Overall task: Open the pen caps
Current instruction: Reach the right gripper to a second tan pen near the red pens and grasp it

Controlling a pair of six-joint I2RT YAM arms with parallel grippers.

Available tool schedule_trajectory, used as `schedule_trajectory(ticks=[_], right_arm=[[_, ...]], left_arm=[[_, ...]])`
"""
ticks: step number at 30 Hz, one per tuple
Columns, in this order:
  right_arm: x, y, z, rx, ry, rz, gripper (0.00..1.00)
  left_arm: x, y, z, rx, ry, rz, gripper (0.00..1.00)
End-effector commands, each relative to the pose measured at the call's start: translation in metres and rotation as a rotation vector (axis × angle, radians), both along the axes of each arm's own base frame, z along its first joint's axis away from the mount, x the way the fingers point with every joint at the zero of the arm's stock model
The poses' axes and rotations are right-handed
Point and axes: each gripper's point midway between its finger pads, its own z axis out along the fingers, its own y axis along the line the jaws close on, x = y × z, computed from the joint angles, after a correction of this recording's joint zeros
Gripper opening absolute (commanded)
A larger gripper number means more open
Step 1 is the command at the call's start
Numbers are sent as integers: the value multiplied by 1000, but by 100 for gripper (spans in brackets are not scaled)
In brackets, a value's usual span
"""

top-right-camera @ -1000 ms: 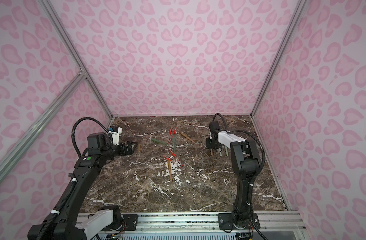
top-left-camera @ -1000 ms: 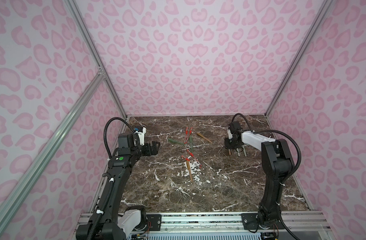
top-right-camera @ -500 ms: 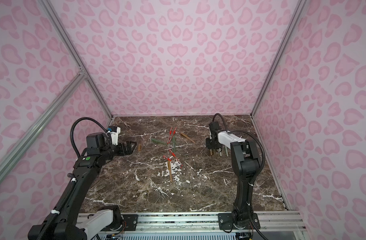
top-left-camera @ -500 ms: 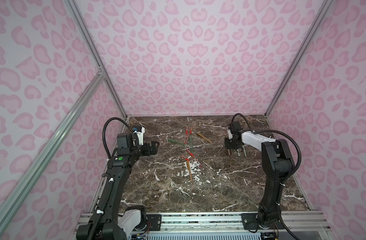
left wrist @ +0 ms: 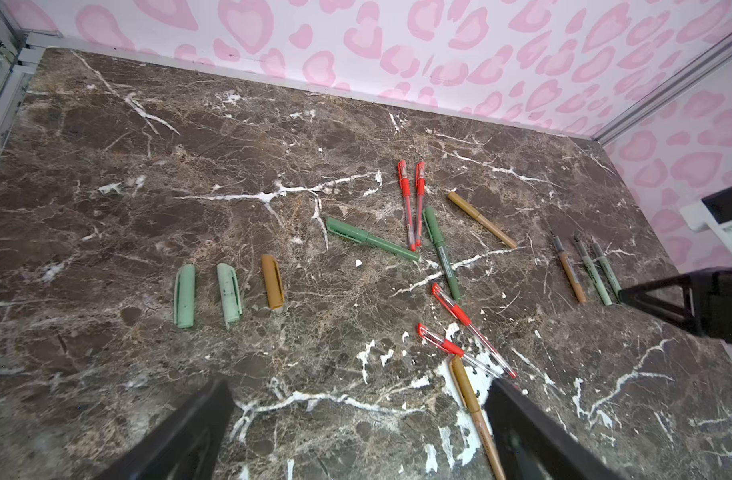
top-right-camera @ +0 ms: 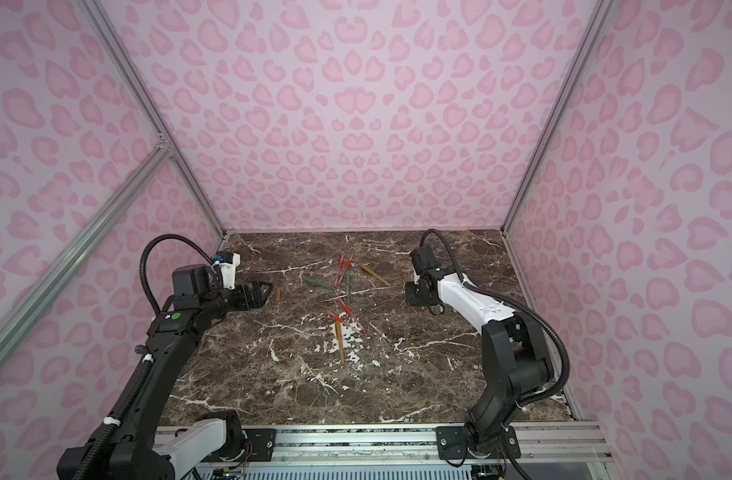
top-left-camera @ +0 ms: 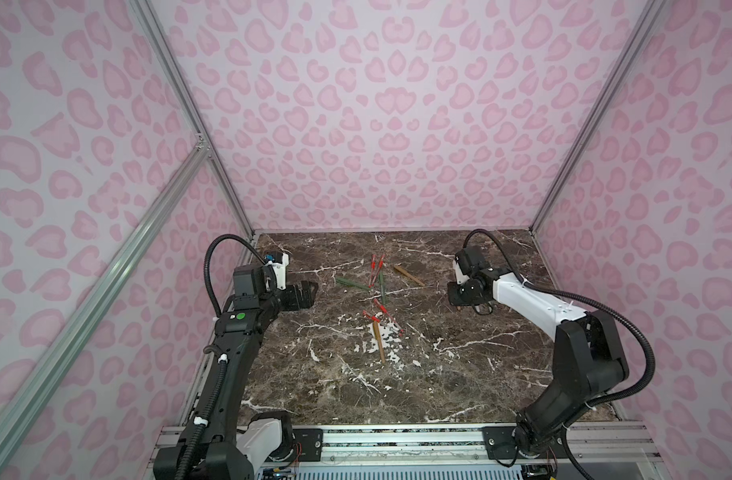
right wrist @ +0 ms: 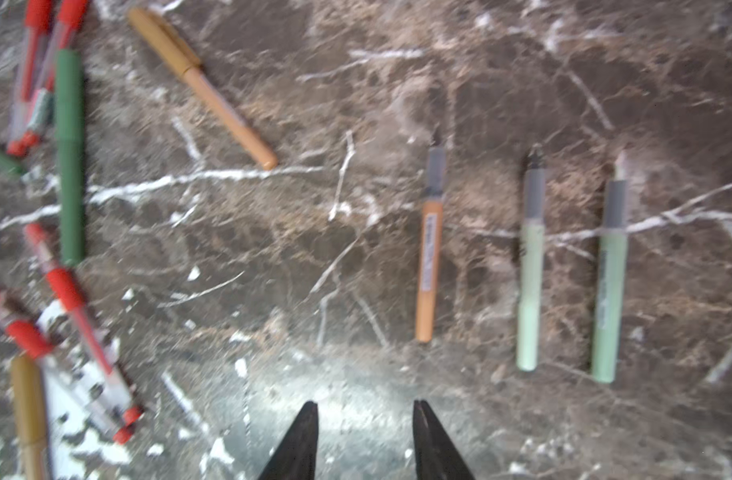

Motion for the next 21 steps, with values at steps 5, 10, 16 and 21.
schedule_trajectory(ticks=[5,10,16,21], right_arm=[[-48,66,2,31,-4,53,45],[-73,119,-1,63,-8,110,46],[-95,181,-14,56,17,215,44],[-103,204,-28,13,37,267,42]], left_arm=[[5,-1,8,-4,-28,-3,98],[4,1,7,0,-23,-1,98],[3,-1,8,-5,-32,-7,98],[3,-1,10,-7,-41,-4,98]])
